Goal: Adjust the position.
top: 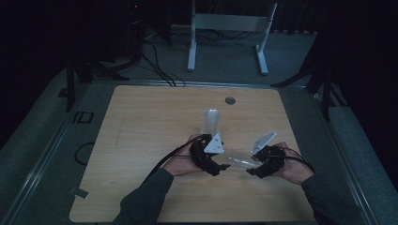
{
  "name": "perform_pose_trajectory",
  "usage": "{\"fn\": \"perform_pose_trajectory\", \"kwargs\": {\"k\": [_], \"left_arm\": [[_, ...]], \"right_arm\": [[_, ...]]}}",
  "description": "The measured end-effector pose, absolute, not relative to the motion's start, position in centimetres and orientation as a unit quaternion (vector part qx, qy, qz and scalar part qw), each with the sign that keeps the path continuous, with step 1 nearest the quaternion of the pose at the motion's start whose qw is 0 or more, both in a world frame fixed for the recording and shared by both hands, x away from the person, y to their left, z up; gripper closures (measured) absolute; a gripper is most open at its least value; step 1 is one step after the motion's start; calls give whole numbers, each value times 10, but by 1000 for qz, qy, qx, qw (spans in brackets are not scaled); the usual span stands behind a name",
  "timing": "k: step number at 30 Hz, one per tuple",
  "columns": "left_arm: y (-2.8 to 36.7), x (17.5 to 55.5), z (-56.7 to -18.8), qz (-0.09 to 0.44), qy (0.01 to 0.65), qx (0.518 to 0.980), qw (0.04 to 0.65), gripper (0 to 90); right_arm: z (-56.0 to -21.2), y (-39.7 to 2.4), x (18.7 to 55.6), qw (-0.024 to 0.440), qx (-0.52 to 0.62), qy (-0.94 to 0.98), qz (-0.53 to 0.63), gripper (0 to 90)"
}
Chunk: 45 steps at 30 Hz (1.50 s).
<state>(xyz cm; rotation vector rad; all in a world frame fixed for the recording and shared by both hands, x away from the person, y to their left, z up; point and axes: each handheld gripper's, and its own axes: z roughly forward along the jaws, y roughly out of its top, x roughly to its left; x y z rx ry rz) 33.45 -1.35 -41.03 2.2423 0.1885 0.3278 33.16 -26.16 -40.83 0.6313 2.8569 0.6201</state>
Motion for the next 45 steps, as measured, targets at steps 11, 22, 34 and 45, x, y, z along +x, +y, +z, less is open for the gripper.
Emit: {"fn": "perform_pose_trajectory", "kwargs": {"k": [11, 22, 34, 45], "left_arm": [[-9, 339, -414, 130, 93, 891, 424, 217], [-7, 344, -416, 116, 110, 886, 435, 217], [-8, 347, -418, 110, 122, 884, 437, 217], [-10, 348, -418, 106, 130, 882, 439, 223]], "right_arm": [[-406, -271, 331, 89, 231, 940, 236, 417], [-404, -278, 328, 94, 242, 929, 264, 418], [-403, -287, 327, 100, 263, 909, 308, 418], [-401, -288, 325, 115, 271, 894, 338, 418]]}}
